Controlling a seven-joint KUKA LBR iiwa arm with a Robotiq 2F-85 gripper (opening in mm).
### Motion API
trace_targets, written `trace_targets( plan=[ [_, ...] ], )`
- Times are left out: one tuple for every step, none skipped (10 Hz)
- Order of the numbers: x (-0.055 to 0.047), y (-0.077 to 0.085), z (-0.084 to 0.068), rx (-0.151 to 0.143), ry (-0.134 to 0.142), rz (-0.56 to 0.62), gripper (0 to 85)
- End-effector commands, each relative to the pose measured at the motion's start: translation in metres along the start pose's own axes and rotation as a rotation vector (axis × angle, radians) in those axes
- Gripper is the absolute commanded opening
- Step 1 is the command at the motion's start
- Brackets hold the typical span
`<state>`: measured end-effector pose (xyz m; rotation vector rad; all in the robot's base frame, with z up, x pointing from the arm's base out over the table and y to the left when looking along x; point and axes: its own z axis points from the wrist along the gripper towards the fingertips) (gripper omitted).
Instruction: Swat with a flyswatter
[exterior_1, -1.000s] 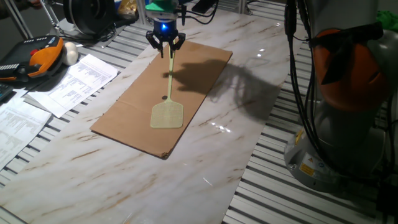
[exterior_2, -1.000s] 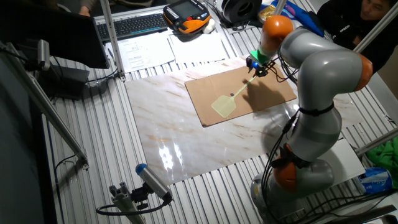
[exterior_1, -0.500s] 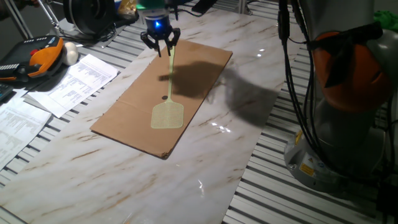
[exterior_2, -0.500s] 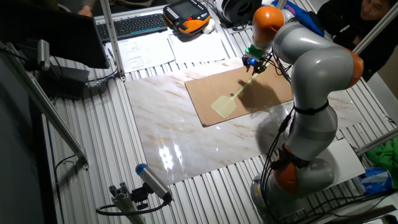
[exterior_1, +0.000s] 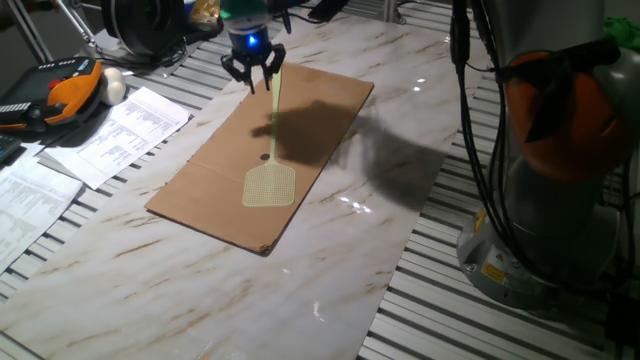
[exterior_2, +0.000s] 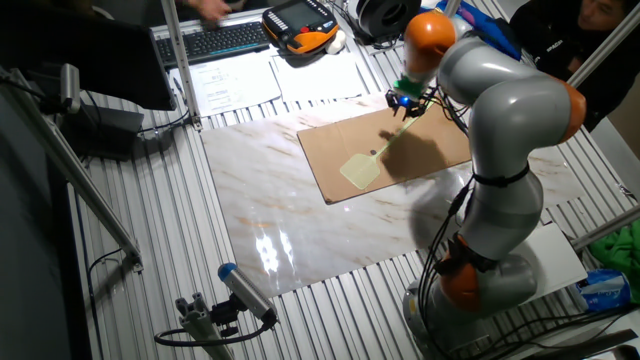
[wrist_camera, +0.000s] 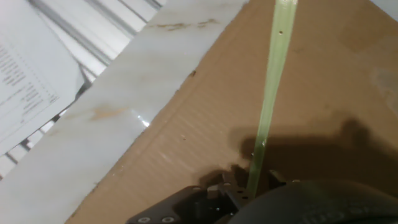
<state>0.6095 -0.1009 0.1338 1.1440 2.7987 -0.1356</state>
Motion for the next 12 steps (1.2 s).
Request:
trace_targets(
  plan=[
    [0.0019, 0.0037, -0.0012, -0.069, -0.039, -0.543, 34.0],
    [0.0042, 0.0068, -0.0041, -0.071, -0.039, -0.552, 34.0],
    [0.0073, 0.0103, -0.0074, -0.066, -0.035, -0.551, 34.0],
    [0.0086, 0.0116, -0.0089, -0.066, -0.031, -0.554, 34.0],
    [0.0086, 0.0117, -0.0090, -0.067, -0.031, -0.560, 34.0],
    [0.0084, 0.0116, -0.0091, -0.068, -0.036, -0.566, 34.0],
    [0.0087, 0.0113, -0.0100, -0.065, -0.043, -0.567, 34.0],
    [0.0085, 0.0110, -0.0103, -0.065, -0.043, -0.570, 34.0],
    [0.0086, 0.0110, -0.0103, -0.064, -0.045, -0.573, 34.0],
    [0.0087, 0.0110, -0.0105, -0.070, -0.042, -0.572, 34.0],
    [0.0089, 0.0111, -0.0107, -0.069, -0.044, -0.574, 34.0],
    [0.0089, 0.0111, -0.0107, -0.072, -0.043, -0.575, 34.0]
  ],
)
